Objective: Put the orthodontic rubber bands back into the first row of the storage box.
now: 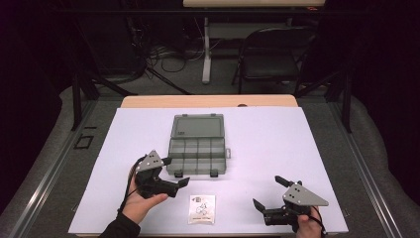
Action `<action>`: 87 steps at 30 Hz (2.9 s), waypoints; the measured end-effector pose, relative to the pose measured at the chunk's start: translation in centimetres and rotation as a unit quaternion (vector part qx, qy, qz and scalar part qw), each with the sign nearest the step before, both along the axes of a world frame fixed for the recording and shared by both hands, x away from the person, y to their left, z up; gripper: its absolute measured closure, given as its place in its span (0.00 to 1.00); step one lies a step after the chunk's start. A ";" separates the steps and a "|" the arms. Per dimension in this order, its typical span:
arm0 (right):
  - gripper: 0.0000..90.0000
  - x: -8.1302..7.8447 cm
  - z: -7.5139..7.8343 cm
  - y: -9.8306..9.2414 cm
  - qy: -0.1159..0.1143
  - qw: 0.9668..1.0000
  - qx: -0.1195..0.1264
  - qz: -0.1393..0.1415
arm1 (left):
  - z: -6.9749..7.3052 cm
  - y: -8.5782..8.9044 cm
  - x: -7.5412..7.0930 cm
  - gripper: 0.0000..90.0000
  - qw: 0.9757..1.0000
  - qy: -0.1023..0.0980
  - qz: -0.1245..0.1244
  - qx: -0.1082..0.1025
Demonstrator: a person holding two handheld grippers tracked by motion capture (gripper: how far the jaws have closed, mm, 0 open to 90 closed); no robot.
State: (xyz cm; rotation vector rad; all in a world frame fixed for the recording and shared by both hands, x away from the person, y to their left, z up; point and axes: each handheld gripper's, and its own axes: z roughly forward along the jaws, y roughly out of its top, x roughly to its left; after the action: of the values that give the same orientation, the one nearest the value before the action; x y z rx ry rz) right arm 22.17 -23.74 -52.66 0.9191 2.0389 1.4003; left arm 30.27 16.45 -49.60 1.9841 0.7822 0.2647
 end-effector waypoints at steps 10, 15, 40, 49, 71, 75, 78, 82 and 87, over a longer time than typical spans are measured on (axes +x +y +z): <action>0.00 0.0 0.0 0.0 0.002 1.000 0.000 0.002 | -1.0 -0.8 0.5 0.33 1.000 0.012 -0.004 0.019; 0.00 0.0 0.0 0.0 0.002 1.000 -0.001 0.002 | -1.5 -1.1 0.1 0.48 1.000 0.022 -0.007 0.018; 0.00 0.0 0.0 0.1 0.003 1.000 0.001 0.006 | -4.0 -3.3 -0.6 0.63 0.993 0.055 -0.071 0.071; 0.00 0.0 0.0 0.1 0.004 1.000 0.002 0.007 | -4.8 -4.3 -0.7 0.71 0.989 0.075 -0.092 0.085; 0.00 0.1 -0.1 0.1 0.010 1.000 0.003 0.007 | -5.6 -5.1 -1.1 0.93 0.983 0.076 -0.119 0.119; 0.00 0.1 -0.1 0.1 0.010 1.000 0.003 0.007 | -5.6 -5.1 -1.2 0.95 0.982 0.073 -0.122 0.120; 0.00 0.1 -0.1 0.0 0.010 1.000 0.003 0.007 | -5.6 -5.2 -1.2 0.97 0.982 0.072 -0.124 0.122; 0.00 0.1 -0.1 0.1 0.010 1.000 0.004 0.007 | -5.6 -5.2 -1.1 0.98 0.982 0.072 -0.125 0.123; 0.00 0.2 -0.2 0.1 0.010 1.000 0.006 0.005 | -5.7 -5.1 -1.0 0.99 0.981 0.072 -0.129 0.122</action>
State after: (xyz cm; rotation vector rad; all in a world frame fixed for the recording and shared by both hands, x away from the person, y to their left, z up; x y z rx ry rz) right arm 22.37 -23.63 -52.84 0.9316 2.0542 1.4168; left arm 29.22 11.31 -55.26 2.3320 0.5941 0.0663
